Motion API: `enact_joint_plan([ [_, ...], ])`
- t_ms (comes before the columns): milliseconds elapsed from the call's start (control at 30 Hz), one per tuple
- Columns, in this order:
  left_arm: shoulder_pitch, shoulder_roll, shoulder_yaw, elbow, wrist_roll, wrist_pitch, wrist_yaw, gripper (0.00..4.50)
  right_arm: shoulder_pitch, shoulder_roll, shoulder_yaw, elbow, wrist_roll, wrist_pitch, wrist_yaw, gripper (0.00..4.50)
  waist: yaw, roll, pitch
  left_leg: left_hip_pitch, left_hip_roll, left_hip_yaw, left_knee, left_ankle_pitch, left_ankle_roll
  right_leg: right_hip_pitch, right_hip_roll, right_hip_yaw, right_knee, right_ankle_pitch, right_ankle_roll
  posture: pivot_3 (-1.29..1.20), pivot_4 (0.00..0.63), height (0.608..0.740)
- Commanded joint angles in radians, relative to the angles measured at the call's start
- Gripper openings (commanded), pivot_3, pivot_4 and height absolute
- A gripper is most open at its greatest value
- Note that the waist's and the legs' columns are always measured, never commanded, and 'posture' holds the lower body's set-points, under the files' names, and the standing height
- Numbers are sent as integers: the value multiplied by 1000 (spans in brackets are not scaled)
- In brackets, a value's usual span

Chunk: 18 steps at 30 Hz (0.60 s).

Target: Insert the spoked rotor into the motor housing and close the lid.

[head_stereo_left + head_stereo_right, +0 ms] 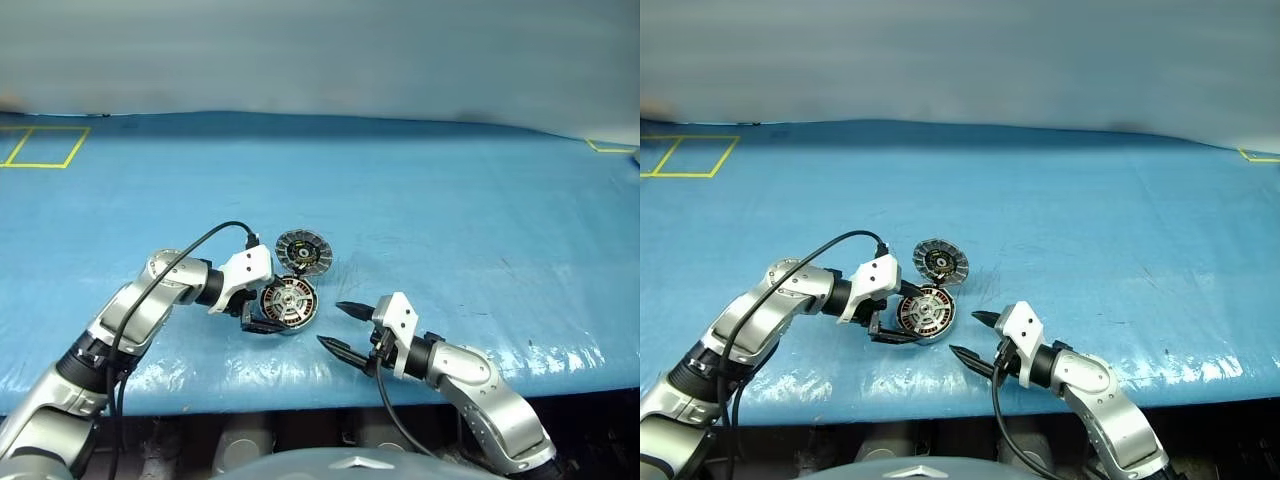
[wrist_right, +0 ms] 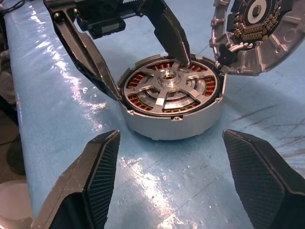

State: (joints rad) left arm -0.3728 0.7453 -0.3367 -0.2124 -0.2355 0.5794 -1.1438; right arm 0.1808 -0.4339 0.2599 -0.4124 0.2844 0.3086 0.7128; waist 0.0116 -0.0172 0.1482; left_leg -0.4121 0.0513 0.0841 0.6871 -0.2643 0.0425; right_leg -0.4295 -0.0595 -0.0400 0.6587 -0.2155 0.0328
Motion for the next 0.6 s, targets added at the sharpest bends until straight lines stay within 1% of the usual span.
enact_joint_plan([
  [33, 8, 8, 89, -57, -61, 11, 5, 4460, -8, 8, -7, -23, 12, -21, 1, 3617, 0, 0, 0, 0, 0, 0, 0, 0, 0, 0, 0, 0, 0, 0, 0, 0, 150, 740],
  [167, 81, 3, 186, -123, -160, -1, 1, 4460, -27, 28, -22, -56, 70, -2, 12, 3617, -4, 0, 0, 0, 1, 0, -1, 0, 0, 0, 0, 0, 0, 0, 0, 0, 150, 740],
  [233, 145, -27, 251, -138, -203, -36, 28, 4460, -43, 33, -17, -62, 77, 1, 13, 3617, -5, 1, 0, 0, 0, 0, -1, 0, 0, 0, 0, 0, 0, 0, 0, 0, 150, 740],
  [333, 262, -36, 303, -155, -208, -57, 72, 4460, -73, 41, -12, -60, 84, 5, 12, 3617, -11, 0, 0, 1, 0, 0, -1, 0, 0, 0, -1, 0, 0, 0, 0, 0, 150, 740],
  [433, 361, -69, 340, -159, -213, -93, 123, 4460, -101, 48, -3, -53, 99, 15, 23, 3617, -11, 1, 1, 1, 1, 0, -1, 0, 0, 0, -1, 0, 0, 0, 0, 0, 150, 740],
  [600, 616, -220, 385, -173, -218, -243, 221, 4460, -197, 73, 63, 35, 69, 19, 52, 3617, -19, 0, 0, 1, 1, 1, -1, 0, 0, 0, -2, -1, -1, 0, 0, 0, 150, 740],
])
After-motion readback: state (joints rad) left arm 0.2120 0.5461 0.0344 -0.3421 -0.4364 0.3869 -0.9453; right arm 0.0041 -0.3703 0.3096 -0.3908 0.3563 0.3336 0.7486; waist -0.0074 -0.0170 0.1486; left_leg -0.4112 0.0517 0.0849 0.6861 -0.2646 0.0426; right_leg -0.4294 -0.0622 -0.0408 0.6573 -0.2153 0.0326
